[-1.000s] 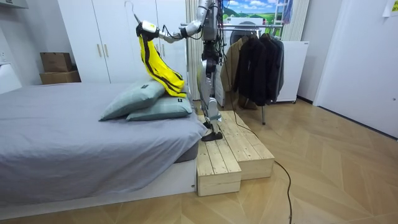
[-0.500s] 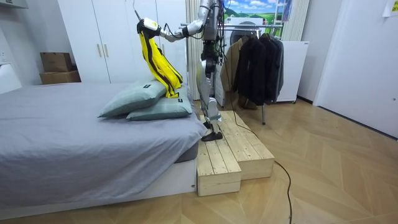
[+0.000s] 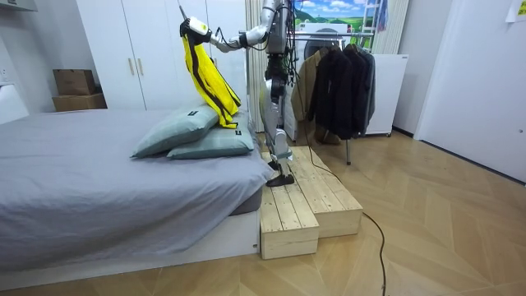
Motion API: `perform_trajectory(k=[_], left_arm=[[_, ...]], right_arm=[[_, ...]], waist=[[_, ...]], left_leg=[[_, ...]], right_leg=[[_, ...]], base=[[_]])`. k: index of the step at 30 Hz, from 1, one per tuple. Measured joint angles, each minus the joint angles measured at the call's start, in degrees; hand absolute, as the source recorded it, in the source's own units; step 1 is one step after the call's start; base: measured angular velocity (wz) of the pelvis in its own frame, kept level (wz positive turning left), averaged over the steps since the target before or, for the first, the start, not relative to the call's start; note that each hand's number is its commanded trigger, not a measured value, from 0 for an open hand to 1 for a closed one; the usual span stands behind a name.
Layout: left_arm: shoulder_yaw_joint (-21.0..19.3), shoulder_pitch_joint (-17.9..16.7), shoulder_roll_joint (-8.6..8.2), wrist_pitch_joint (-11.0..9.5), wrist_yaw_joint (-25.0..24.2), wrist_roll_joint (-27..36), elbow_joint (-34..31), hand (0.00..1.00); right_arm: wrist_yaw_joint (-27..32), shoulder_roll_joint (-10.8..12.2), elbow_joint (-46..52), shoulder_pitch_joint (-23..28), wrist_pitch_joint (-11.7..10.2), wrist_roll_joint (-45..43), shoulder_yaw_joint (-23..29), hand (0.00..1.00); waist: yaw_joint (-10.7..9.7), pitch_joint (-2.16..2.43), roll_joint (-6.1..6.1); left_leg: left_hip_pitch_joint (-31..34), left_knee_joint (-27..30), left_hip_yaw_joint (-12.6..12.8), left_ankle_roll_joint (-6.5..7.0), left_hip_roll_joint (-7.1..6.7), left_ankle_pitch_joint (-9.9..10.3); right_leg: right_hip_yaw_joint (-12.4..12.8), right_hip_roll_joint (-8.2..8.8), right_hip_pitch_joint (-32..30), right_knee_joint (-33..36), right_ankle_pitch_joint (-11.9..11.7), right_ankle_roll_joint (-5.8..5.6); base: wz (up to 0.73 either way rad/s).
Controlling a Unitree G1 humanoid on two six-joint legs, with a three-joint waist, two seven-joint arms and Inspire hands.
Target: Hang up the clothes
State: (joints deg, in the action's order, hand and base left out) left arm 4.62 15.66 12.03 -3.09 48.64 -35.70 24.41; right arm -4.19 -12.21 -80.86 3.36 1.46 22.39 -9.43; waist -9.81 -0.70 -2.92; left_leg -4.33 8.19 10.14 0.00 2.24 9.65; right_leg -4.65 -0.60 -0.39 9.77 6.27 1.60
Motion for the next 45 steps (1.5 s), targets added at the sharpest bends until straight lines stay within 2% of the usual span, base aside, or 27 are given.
perform_trajectory(k=[7, 10, 15, 22, 24, 28, 31, 33, 36, 37, 39, 45], left_arm=[[0.0, -0.21, 0.16, 0.01, 0.91, 0.03, -0.02, 1.0], [0.06, -1.88, 0.46, -0.01, 1.32, 0.05, -1.57, 1.0], [0.13, -4.03, 0.65, -0.02, 2.98, 0.07, -1.65, 1.0], [0.1, -4.11, 1.01, 0.0, 5.99, -0.04, -2.04, 1.0], [0.06, -4.24, 1.32, 0.0, 6.26, 0.22, -2.05, 1.0], [0.16, -4.47, 1.41, 0.0, 6.22, 0.15, -2.19, 1.0], [0.12, -6.7, 1.5, 0.01, 5.84, 0.06, -4.34, 1.0], [0.12, -8.81, 1.49, 0.01, 4.97, -0.78, -6.22, 1.0], [0.3, -10.67, 1.49, 0.06, 4.44, -1.47, -6.45, 1.0], [0.4, -10.95, 1.49, 0.06, 4.43, -1.53, -6.46, 1.0], [0.72, -11.31, 1.43, 0.27, 4.4, -2.49, -6.85, 1.0], [2.32, -11.72, 1.26, 0.61, 4.02, -3.21, -7.56, 1.0]], right_arm=[[0.77, 0.09, -0.97, 0.38, 2.52, -5.31, 0.1, 0.0], [2.76, 0.32, -0.91, 0.11, 3.98, -8.24, 1.96, 0.0], [10.25, 0.03, -0.45, -0.25, 4.25, -9.83, 7.59, 0.0], [21.21, -0.35, 7.62, -0.57, 4.16, -18.09, 14.46, 0.0], [25.65, -0.41, 12.99, -0.63, 3.74, -21.26, 17.18, 0.0], [30.64, -0.53, 20.62, -0.7, 1.77, -29.16, 17.81, 0.0], [33.45, -0.38, 30.43, 0.12, 1.82, -36.0, 18.7, 0.0], [36.28, 0.04, 38.91, 1.43, 0.58, -41.81, 19.41, 0.0], [39.71, 0.28, 45.99, 2.65, -1.04, -43.74, 19.23, 0.0], [40.19, 0.41, 46.97, 3.05, -1.12, -44.58, 19.23, 0.0], [41.68, 0.97, 50.86, 4.99, -1.27, -47.99, 18.88, 0.0], [43.39, 1.49, 57.61, 5.05, -1.37, -51.88, 16.89, 0.0]], waist=[[-0.75, 0.02, 0.05], [-0.9, 0.24, 0.52], [-0.9, 0.79, 1.49], [-0.67, 0.81, 1.93], [-0.7, 0.85, 2.03], [-0.69, 0.86, 2.23], [-0.7, 0.94, 2.14], [-0.6, 0.98, 2.32], [-0.17, 0.93, 2.89], [0.0, 1.0, 3.02], [0.97, 0.82, 3.37], [2.1, 0.8, 3.2]], left_leg=[[-0.47, 0.04, 0.02, 0.0, -0.08, 0.0], [-0.37, 0.04, 0.16, 0.0, -0.3, -0.01], [-1.19, 0.08, 0.35, 0.0, -0.32, -0.01], [-1.15, 0.04, 0.18, 0.01, -0.59, -0.01], [-1.26, 0.02, 0.24, 0.01, -0.57, -0.01], [-1.18, 0.03, 0.12, 0.01, -0.5, -0.01], [-0.54, 0.0, 0.15, 0.01, -0.49, 0.0], [-0.45, 0.05, 0.24, 0.01, -0.46, 0.0], [-1.38, 0.16, 0.5, 0.01, -0.36, 0.0], [-1.46, 0.2, 0.52, 0.0, -0.35, 0.0], [-1.47, 0.24, 0.59, -0.01, -0.31, 0.01], [-1.44, 0.21, 0.71, -0.09, -0.33, 0.07]], right_leg=[[-0.06, 0.1, 0.26, 0.31, 0.33, 0.05], [0.24, 0.32, -0.85, 2.12, 1.36, 0.05], [1.22, 0.21, -0.25, 2.0, 1.48, 0.01], [0.76, 0.52, -0.75, 3.05, 1.78, -0.18], [0.66, 0.51, -0.58, 3.02, 1.76, -0.17], [0.47, 0.47, -0.83, 3.0, 1.74, -0.15], [0.6, 0.45, -1.31, 3.28, 1.74, -0.15], [0.63, 0.46, -1.51, 3.83, 1.72, -0.12], [0.7, 0.4, -0.27, 2.89, 1.71, -0.1], [0.71, 0.39, -0.06, 2.77, 1.7, -0.09], [0.71, 0.37, 0.1, 2.66, 1.7, -0.09], [1.06, 0.36, -0.09, 2.76, 1.68, -0.07]], base=[[-0.01], [-0.05], [-0.04], [0.01], [0.0], [0.02], [0.0], [0.0], [-0.03], [0.0], [0.0], [-0.03]])
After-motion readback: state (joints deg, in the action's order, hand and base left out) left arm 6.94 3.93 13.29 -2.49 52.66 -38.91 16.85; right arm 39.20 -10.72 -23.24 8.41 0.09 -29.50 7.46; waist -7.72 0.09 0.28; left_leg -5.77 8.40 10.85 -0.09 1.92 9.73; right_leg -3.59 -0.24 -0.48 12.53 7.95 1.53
